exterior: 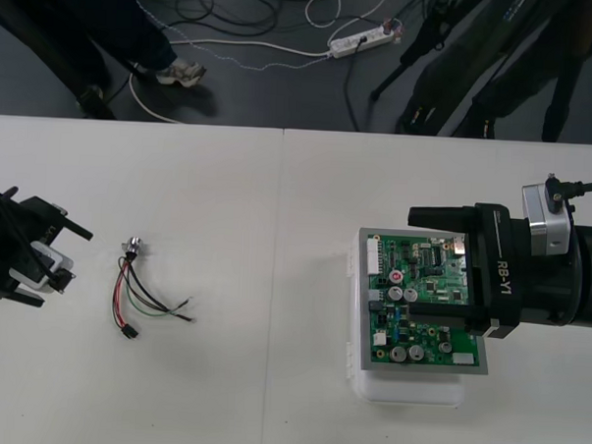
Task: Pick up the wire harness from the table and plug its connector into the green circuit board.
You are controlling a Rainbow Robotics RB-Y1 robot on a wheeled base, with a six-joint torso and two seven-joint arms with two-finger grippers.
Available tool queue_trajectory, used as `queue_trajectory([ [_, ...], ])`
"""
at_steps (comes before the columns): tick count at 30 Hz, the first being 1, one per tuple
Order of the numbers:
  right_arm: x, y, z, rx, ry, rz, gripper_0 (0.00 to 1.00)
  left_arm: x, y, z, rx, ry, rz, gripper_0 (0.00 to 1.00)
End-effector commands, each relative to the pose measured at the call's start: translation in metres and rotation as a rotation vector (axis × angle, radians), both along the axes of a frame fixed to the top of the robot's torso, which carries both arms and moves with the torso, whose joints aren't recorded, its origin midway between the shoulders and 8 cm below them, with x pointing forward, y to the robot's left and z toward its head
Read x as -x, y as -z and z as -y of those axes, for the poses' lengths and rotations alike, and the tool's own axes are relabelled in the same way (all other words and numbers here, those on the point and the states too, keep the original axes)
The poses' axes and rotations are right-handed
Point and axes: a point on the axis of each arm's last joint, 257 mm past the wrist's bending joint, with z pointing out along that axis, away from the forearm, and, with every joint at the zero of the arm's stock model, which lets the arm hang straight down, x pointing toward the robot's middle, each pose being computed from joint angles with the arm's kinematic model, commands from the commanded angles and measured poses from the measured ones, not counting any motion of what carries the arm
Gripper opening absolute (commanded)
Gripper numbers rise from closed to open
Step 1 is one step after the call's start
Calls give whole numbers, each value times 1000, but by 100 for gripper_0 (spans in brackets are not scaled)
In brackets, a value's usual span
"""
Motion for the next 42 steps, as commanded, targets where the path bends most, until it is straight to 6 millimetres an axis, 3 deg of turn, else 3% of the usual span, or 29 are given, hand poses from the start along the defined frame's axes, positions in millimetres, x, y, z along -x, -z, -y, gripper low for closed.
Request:
queue_trajectory([
  [1, 7, -1, -6, -24, -21, 23, 100, -37, -7, -12, -69, 148, 133, 100],
  [19, 12, 10, -26, 12, -60, 113, 100, -84, 26, 6, -168, 405, 309, 100],
  [42, 14, -5, -50, -43, -93, 220, 100, -143, 44, -5, -378, 648, 372, 100],
])
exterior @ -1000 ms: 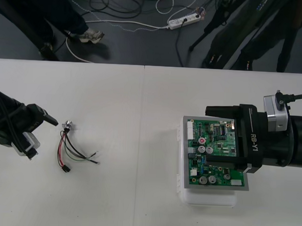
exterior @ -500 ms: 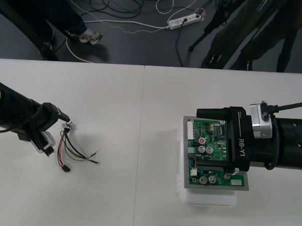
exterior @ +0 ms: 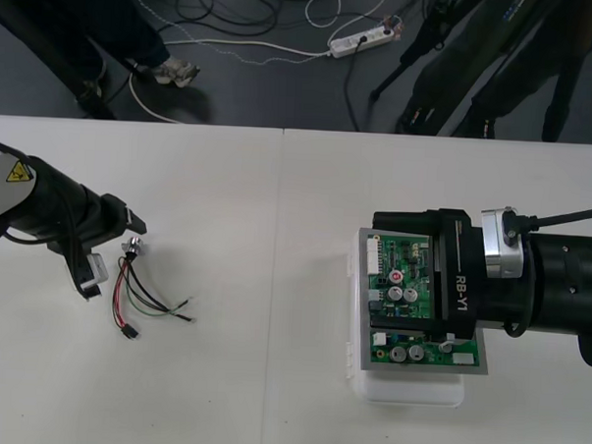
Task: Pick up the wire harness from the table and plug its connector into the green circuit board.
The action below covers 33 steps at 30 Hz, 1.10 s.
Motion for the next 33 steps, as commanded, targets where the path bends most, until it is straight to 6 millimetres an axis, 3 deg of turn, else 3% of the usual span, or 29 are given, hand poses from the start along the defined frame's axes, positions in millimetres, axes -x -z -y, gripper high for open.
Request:
queue_trajectory([
  [1, 8, -14, -17, -27, -38, 78, 100, -38, -26, -10, -53, 36, 95, 100],
  [18, -3, -26, -22, -66, -7, 82, 100, -42, 8, 17, -140, 176, 84, 100],
  [33, -25, -28, -20, -75, -31, 69, 100, -49, 27, 24, -236, 319, 101, 100],
])
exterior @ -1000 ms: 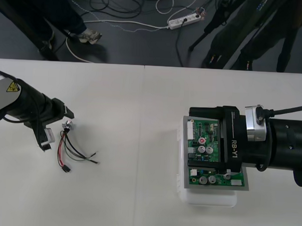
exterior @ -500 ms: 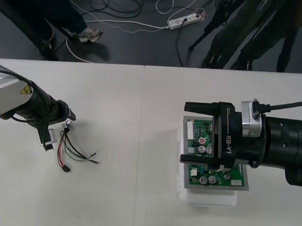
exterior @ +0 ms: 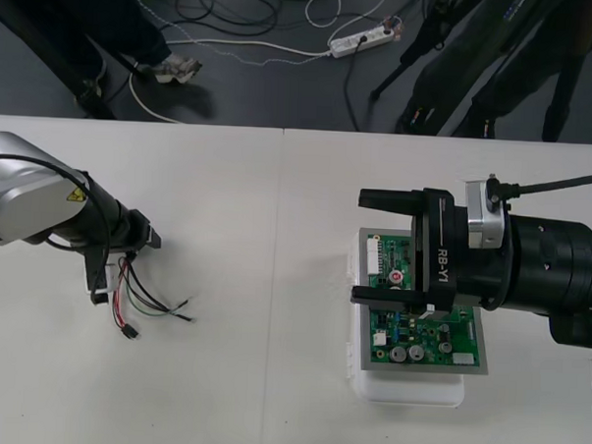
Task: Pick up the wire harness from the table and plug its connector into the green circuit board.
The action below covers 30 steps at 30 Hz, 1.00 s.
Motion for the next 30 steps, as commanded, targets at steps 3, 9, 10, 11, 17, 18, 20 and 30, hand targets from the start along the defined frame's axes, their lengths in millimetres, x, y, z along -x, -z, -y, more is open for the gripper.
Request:
queue_trajectory([
  [3, -5, -19, -4, 5, -29, 109, 100, -27, -17, 19, -51, 143, 84, 100],
  [9, -7, -26, -5, 13, -35, 125, 100, -25, -13, 18, -72, 164, 81, 100],
  [10, -7, -27, -5, 13, -36, 122, 100, -25, -13, 18, -77, 171, 82, 100],
  [11, -8, -27, -5, 16, -36, 121, 100, -25, -12, 17, -83, 175, 80, 100],
  [17, -18, -29, -1, -2, -46, 90, 100, -23, -8, 19, -91, 193, 78, 100],
  [18, -18, -29, -1, -4, -48, 87, 100, -23, -8, 20, -90, 194, 78, 100],
  [20, -22, -28, 0, -7, -50, 79, 100, -23, -8, 20, -91, 197, 78, 100],
  [30, -17, -23, -5, 8, -79, 79, 100, -23, -5, 30, -93, 219, 81, 100],
])
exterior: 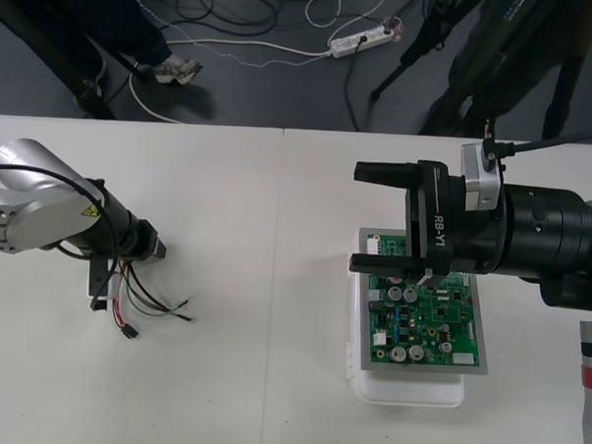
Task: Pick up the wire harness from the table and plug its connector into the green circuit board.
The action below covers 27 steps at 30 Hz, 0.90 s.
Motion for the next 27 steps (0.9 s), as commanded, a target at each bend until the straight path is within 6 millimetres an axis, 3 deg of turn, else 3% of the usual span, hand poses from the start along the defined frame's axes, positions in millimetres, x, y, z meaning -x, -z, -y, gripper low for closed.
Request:
queue_trajectory([
  [1, 7, -9, -3, 28, -46, 86, 100, -26, -20, 25, -13, 122, 73, 100],
  [11, 7, -12, -3, 29, -52, 89, 100, -26, -19, 24, -17, 125, 75, 97],
  [13, 8, -12, -4, 28, -54, 87, 100, -26, -19, 24, -18, 124, 74, 79],
  [14, 7, -12, -3, 29, -54, 84, 100, -26, -19, 24, -18, 124, 74, 48],
  [15, 7, -12, -4, 31, -55, 84, 100, -26, -19, 23, -19, 123, 74, 5],
  [16, 8, -11, -4, 32, -56, 84, 100, -26, -19, 23, -19, 122, 75, 0],
  [27, 10, -7, -12, 49, -74, 82, 100, -28, -19, 17, -27, 113, 75, 0],
])
